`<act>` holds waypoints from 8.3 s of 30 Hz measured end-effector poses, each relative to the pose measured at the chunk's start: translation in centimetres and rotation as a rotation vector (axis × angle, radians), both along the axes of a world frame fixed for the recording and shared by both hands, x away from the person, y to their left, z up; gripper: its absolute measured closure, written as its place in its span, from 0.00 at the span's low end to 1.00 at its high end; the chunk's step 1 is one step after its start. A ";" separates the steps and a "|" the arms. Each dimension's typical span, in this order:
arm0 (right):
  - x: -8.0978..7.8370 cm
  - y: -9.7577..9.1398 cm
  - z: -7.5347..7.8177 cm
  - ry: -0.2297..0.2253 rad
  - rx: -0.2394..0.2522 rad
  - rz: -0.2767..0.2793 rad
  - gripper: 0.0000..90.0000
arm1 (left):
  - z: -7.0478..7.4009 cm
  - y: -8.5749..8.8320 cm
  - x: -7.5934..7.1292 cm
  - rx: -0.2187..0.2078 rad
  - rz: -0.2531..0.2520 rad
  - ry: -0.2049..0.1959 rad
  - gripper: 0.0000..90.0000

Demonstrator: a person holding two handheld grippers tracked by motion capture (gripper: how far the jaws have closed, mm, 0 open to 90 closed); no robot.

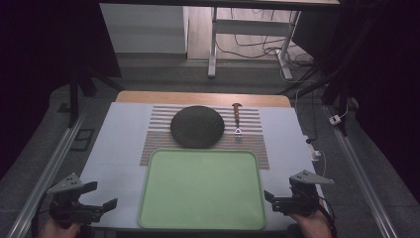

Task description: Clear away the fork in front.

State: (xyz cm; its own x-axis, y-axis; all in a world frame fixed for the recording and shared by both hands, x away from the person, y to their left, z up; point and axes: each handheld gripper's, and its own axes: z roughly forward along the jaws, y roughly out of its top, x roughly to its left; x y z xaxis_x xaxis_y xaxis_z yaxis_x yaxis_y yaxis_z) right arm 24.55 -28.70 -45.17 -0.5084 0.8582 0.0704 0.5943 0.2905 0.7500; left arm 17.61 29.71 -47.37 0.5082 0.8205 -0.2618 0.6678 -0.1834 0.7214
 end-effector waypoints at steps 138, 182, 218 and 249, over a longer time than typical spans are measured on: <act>20.6 10.6 -4.7 -0.103 -0.580 0.158 0.11 | -0.2 -0.7 0.6 0.055 -0.040 0.046 0.00; 18.7 13.4 -4.4 -0.348 -0.941 0.385 1.00 | -0.2 -0.8 0.5 0.062 -0.046 0.038 0.00; 10.4 7.3 3.1 -0.268 -0.181 0.399 1.00 | 0.1 -1.6 0.9 0.007 -0.153 0.008 0.00; 4.3 6.6 2.9 -0.123 0.183 0.678 1.00 | 1.7 -9.1 7.3 0.049 -0.423 -0.018 0.00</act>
